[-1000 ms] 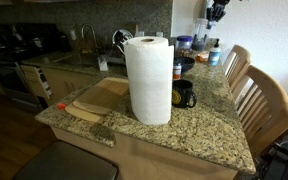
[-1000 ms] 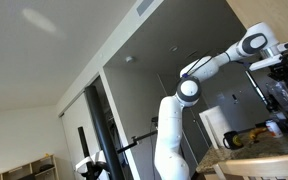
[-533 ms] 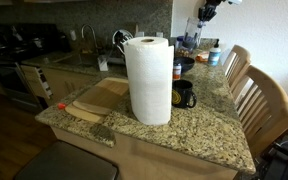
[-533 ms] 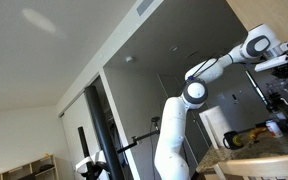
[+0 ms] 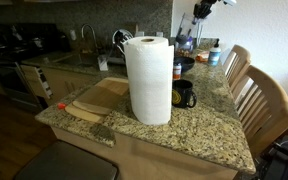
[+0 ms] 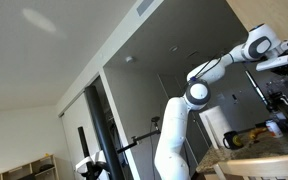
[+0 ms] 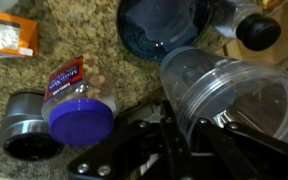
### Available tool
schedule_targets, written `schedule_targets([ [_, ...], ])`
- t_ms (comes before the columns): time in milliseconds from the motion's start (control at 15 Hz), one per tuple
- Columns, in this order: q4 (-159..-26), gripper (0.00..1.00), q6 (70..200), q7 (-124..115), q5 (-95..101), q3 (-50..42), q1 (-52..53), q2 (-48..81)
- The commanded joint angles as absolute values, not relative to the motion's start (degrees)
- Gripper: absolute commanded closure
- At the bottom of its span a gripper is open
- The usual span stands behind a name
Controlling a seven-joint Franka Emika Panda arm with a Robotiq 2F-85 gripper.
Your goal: Put the cup in the black bowl
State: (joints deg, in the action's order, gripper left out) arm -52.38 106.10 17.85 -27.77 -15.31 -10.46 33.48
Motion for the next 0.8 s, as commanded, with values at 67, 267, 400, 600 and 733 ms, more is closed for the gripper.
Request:
schedule_targets([
  [67, -56.9, 0.49, 115.5, 20.4, -30.5, -13.6, -7.2, 25.0],
  [267, -58.8, 0.28, 121.4, 21.4, -32.4, -12.6, -5.2, 19.2],
  [400, -61.2, 0.14, 123.0, 22.0, -34.2, -12.4, -5.2, 16.3],
  [600, -67.3, 0.0, 123.1, 24.6, -37.5, -12.8, -6.3, 11.6],
  [733, -71.2, 0.0, 122.6, 25.6, -37.7, -13.7, -6.7, 9.2],
])
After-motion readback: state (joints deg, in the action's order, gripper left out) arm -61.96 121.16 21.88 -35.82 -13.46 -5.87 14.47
